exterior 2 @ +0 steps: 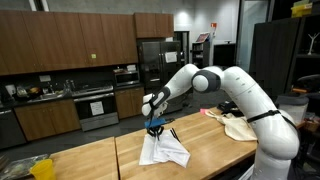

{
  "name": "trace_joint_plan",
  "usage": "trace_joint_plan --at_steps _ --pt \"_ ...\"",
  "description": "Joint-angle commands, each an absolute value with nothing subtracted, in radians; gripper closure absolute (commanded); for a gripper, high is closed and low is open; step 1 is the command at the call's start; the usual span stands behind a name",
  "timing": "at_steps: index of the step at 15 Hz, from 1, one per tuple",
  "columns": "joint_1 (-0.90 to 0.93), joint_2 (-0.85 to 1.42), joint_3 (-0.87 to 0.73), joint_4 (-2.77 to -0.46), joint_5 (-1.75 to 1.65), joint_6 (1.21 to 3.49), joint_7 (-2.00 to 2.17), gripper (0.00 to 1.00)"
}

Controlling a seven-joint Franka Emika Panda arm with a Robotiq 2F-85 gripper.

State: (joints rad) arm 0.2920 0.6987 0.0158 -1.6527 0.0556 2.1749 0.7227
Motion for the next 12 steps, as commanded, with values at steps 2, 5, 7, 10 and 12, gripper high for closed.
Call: trace_joint_plan --at_steps 2,5,7,10,12 --pt "0.301 0.745 -0.007 -1.436 -0.005 2.003 0.728 0.98" --pt "0.305 0.815 0.004 -1.262 -0.039 1.939 0.689 0.98" --pt "0.305 0.876 0.032 -1.148 -0.03 1.914 0.617 0.98" --pt "0.336 0.972 0.067 -0.994 -0.028 1.879 0.486 0.98" --pt "0.367 1.027 0.081 -0.899 -0.032 1.849 0.411 0.98"
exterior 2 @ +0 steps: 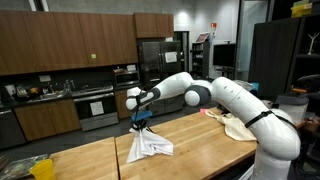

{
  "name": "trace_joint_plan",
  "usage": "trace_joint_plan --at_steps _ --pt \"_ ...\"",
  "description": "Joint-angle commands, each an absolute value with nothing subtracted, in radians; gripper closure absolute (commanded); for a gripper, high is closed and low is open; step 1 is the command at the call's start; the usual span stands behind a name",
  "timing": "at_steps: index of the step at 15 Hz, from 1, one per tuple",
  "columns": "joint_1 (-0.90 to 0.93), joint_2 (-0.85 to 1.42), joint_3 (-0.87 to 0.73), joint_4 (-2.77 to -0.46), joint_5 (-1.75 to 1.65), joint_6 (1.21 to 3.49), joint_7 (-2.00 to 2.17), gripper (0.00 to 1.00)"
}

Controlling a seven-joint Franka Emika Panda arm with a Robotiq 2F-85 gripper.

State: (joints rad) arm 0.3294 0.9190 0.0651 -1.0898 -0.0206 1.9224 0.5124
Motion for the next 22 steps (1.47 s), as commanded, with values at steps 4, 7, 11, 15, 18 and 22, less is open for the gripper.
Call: trace_joint_plan --at_steps 4,7,11,15,18,22 --pt "0.423 1.118 0.12 -0.696 -0.052 1.787 0.262 0.98" --pt "0.442 1.141 0.109 -0.58 -0.048 1.692 0.232 0.98" --pt "0.442 1.076 0.038 -0.541 -0.069 1.587 0.347 0.98" --pt "0.456 1.077 -0.041 -0.392 -0.116 1.47 0.502 0.98" --pt "0.458 1.074 -0.081 -0.306 -0.141 1.394 0.617 0.98" --pt "0.462 0.996 -0.107 -0.354 -0.157 1.398 0.789 0.98"
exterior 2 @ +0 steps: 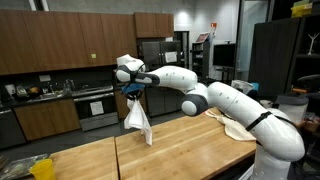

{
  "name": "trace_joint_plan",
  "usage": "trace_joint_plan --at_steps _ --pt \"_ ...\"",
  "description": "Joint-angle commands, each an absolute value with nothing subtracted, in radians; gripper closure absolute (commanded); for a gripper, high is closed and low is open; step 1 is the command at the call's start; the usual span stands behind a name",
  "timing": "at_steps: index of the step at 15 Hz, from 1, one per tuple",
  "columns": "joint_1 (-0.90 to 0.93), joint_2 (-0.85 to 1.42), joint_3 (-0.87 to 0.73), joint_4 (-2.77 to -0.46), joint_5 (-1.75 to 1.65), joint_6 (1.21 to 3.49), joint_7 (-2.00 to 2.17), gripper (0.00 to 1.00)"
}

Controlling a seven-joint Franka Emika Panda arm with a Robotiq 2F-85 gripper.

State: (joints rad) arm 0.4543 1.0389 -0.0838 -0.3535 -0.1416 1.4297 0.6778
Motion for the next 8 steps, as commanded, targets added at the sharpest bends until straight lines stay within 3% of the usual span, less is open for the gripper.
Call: trace_joint_plan --at_steps 1,8 --pt "0.459 0.985 -0.108 -0.353 -0.154 1.395 0.834 0.98" --pt "0.412 0.99 -0.097 -0.371 -0.143 1.381 0.919 0.98"
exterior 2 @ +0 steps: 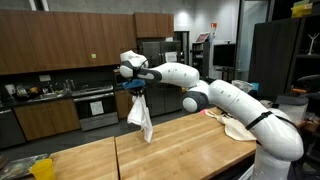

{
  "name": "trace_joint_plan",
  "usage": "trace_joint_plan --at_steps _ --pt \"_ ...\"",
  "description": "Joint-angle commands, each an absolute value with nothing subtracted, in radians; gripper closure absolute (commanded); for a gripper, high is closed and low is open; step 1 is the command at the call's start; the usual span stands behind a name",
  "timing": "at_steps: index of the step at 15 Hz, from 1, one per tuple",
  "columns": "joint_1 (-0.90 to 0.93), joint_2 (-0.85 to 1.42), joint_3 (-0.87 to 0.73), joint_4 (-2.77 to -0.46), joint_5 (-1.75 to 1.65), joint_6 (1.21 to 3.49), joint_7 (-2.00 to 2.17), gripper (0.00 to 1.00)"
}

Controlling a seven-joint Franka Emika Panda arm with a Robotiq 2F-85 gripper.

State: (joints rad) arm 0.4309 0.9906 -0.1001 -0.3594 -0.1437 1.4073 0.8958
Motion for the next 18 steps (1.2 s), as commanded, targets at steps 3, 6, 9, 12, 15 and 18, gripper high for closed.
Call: trace_joint_plan --at_steps 3,6,9,12,15,18 --pt "0.383 1.021 -0.096 -0.333 -0.136 1.355 0.946 0.98" --pt "0.358 1.018 -0.095 -0.34 -0.124 1.365 1.037 0.98" --pt "0.343 1.01 -0.089 -0.363 -0.105 1.414 1.183 0.98" --pt "0.333 1.019 -0.089 -0.362 -0.098 1.481 1.318 0.98" --pt "0.331 1.032 -0.091 -0.352 -0.101 1.519 1.431 0.98" --pt "0.337 1.033 -0.091 -0.363 -0.117 1.507 1.407 0.93"
